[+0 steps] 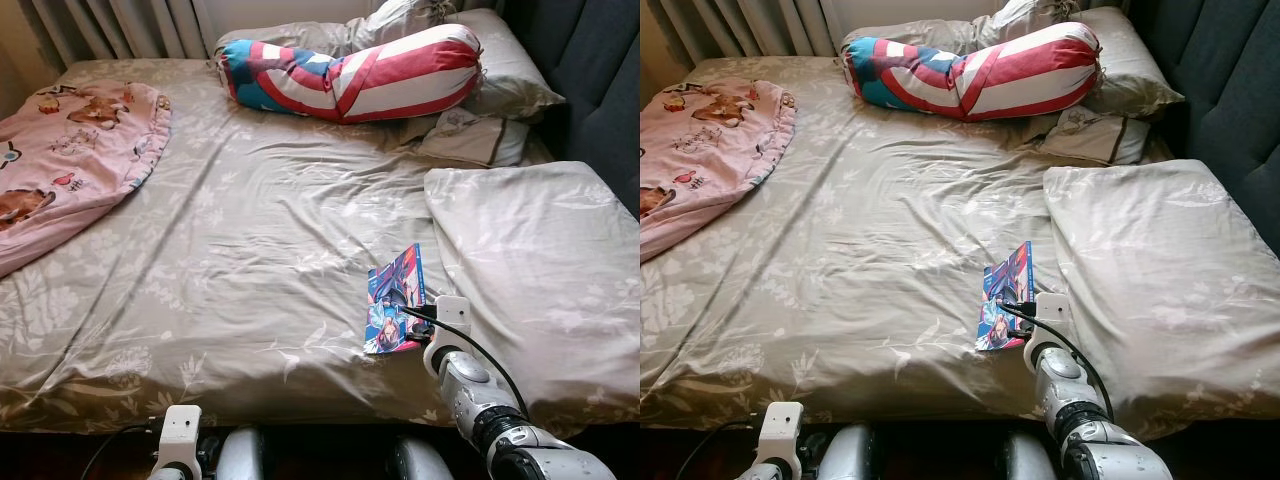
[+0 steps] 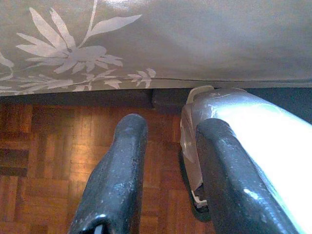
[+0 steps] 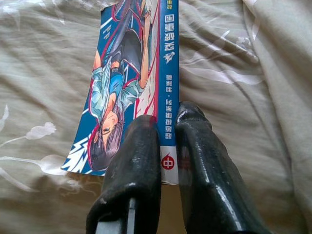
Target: Clean up the room
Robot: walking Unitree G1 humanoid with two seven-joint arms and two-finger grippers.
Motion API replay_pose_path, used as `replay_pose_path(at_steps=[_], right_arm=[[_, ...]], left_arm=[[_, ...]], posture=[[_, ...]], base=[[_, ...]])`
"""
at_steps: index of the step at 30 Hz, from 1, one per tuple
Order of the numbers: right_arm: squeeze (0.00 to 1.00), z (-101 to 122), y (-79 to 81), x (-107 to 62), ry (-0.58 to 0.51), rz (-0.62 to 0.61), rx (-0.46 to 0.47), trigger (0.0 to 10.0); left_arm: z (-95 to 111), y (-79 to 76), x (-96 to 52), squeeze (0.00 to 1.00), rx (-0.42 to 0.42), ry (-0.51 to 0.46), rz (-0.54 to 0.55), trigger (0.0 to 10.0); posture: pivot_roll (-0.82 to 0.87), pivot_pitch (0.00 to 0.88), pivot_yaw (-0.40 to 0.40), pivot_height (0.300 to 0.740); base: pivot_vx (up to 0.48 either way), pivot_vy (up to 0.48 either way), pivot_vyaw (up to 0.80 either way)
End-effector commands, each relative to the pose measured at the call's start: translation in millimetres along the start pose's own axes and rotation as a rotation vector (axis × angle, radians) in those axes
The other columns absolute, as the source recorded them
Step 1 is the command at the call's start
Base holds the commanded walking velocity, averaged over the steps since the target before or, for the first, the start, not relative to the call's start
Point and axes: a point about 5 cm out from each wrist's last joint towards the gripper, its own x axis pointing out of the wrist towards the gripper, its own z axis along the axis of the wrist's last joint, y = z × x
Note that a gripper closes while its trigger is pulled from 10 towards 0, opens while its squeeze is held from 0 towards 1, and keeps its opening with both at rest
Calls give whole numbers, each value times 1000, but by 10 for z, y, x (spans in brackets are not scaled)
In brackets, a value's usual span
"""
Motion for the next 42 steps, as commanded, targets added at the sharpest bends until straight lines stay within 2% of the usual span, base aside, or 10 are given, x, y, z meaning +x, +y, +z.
replay_pose_path(at_steps=[1, 9, 30, 31, 32, 33, 34, 35, 37, 42], right_arm=[[0, 49, -48, 2, -25, -20, -9, 10000], [0, 146, -71, 13, -46, -29, -25, 10000], [4, 122, -18, 17, -22, 10, -107, 10000], [224, 125, -19, 17, -23, 10, -108, 10000], [286, 129, -20, 17, -24, 11, -110, 10000], [286, 131, -21, 18, -25, 11, -111, 10000], [678, 142, -27, 18, -29, 7, -117, 10000], [694, 147, -30, 19, -30, 6, -120, 10000], [1000, 158, -39, 19, -34, 0, -129, 10000], [1000, 194, -76, 18, -52, -30, -152, 10000]], left_arm=[[-150, 16, -42, 0, 4, 62, -2, 10000], [-152, 13, -43, 0, 4, 62, -3, 10000], [-157, 12, -44, 0, -1, 64, -1, 10000], [-157, 13, -44, 0, -1, 64, -1, 10000], [-157, 13, -44, 0, -1, 64, -1, 10000], [-157, 13, -44, 0, -1, 64, -1, 10000], [-157, 13, -44, 0, -1, 64, -1, 10000], [-156, 13, -44, 0, -1, 64, -1, 10000], [-155, 14, -43, 0, 0, 64, -2, 10000], [-154, 13, -43, 0, -1, 64, -2, 10000]], posture=[[4, 99, 2, 613], [3, 98, 1, 613], [7, 96, -1, 613], [8, 95, 0, 613], [8, 95, 0, 613], [7, 95, -1, 613], [7, 95, -1, 613], [8, 94, -1, 613], [8, 94, -1, 613], [8, 92, 0, 613]], base=[[0, 0, 0], [0, 0, 0], [0, 0, 0], [0, 0, 0], [0, 0, 0], [0, 0, 0], [0, 0, 0], [0, 0, 0], [0, 0, 0], [0, 0, 0]])
